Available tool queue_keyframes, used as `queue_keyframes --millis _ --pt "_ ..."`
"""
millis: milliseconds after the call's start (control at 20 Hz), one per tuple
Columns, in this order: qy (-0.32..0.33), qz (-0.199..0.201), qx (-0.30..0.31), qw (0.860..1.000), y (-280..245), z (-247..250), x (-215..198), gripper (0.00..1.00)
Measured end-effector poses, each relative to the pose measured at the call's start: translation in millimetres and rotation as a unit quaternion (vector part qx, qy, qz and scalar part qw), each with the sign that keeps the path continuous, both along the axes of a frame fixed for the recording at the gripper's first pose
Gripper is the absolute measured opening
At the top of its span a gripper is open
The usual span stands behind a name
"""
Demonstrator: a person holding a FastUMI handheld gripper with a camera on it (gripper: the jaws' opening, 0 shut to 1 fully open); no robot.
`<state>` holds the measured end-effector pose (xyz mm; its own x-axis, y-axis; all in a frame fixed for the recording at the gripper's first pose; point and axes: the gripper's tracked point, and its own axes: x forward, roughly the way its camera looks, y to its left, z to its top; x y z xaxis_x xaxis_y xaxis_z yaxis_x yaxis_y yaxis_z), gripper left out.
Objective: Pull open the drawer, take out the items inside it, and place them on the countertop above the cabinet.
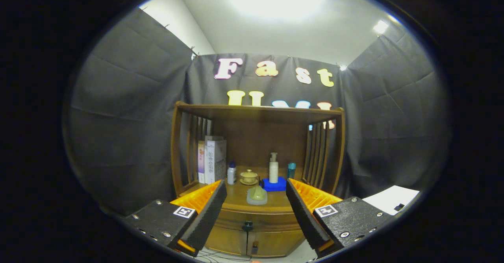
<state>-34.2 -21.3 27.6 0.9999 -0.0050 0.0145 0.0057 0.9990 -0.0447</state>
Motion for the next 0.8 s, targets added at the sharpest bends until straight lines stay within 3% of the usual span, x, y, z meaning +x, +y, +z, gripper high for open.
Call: queue_keyframes --millis 200,650,800 --pt "0.003 0.026 0.022 0.999 16.2 -1.6 -2.8 0.94" --pt "-0.020 0.024 0.014 0.999 0.1 9.6 -9.0 0.94" --pt "-0.005 0.003 -0.003 1.000 -16.4 -0.9 -4.1 0.94"
